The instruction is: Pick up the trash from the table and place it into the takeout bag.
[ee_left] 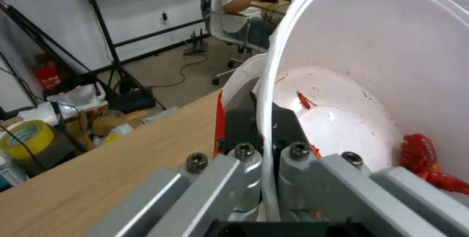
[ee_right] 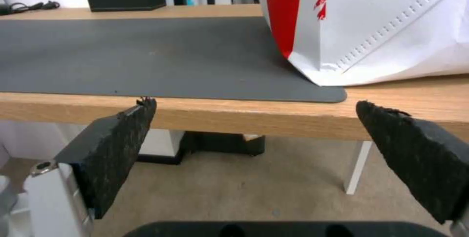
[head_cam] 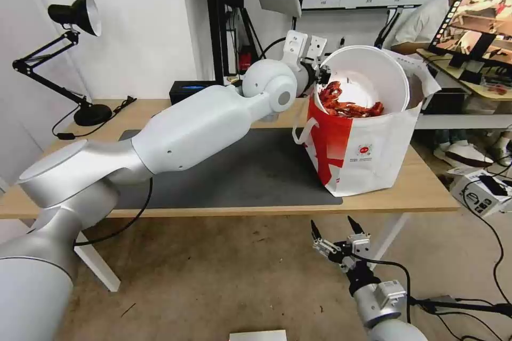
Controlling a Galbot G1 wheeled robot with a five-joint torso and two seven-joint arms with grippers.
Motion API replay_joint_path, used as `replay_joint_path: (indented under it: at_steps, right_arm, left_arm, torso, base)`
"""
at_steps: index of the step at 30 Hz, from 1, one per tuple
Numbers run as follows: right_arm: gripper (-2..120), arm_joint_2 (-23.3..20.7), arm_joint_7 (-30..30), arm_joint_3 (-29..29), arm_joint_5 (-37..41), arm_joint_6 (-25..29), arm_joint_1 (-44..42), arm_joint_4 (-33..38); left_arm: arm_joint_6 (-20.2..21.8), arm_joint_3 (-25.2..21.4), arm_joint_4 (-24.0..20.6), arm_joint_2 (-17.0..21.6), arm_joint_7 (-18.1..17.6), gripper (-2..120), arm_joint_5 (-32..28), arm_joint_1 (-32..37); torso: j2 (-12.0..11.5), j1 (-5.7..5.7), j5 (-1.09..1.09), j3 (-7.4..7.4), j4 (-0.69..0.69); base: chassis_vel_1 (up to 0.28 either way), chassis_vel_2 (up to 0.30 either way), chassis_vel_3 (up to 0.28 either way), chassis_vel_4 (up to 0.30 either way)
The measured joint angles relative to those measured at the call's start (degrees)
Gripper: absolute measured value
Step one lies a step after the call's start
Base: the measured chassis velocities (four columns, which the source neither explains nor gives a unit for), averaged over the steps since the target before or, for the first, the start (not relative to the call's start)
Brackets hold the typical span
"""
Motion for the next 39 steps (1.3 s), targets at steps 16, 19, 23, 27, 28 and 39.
replay_joint_path:
  at_steps: [16, 19, 23, 27, 28, 39]
  right_arm:
    - [100, 0.0, 0.0, 0.0, 0.0, 0.0, 0.0, 0.0]
    - [100, 0.0, 0.0, 0.0, 0.0, 0.0, 0.0, 0.0]
    - [100, 0.0, 0.0, 0.0, 0.0, 0.0, 0.0, 0.0]
    - [100, 0.0, 0.0, 0.0, 0.0, 0.0, 0.0, 0.0]
    - [100, 0.0, 0.0, 0.0, 0.0, 0.0, 0.0, 0.0]
    - [100, 0.0, 0.0, 0.0, 0.0, 0.0, 0.0, 0.0]
  left_arm:
    - [-2.5, 3.2, -0.2, 2.3, 12.0, 0, 7.0, -1.0]
    - [-3.7, 3.4, 0.3, 2.3, 13.1, 0, 7.3, -1.2]
    - [-4.7, 3.4, 1.0, 2.1, 14.5, 0, 7.7, -1.3]
    - [-5.2, 3.7, 0.8, 2.4, 15.8, 0, 7.9, -1.4]
    - [-5.5, 3.9, 0.8, 2.4, 16.4, 0, 8.1, -1.4]
    - [-10.9, 4.4, 2.3, 2.0, 19.0, 0, 9.4, -1.2]
  torso:
    - [0.0, 0.00, 0.00, 0.00, 0.00]
    - [0.0, 0.00, 0.00, 0.00, 0.00]
    - [0.0, 0.00, 0.00, 0.00, 0.00]
    - [0.0, 0.00, 0.00, 0.00, 0.00]
    - [0.0, 0.00, 0.00, 0.00, 0.00]
    - [0.0, 0.00, 0.00, 0.00, 0.00]
  base:
    - [0.000, 0.000, 0.000, 0.000]
    - [0.000, 0.000, 0.000, 0.000]
    - [0.000, 0.000, 0.000, 0.000]
    - [0.000, 0.000, 0.000, 0.000]
    - [0.000, 0.000, 0.000, 0.000]
    - [0.000, 0.000, 0.000, 0.000]
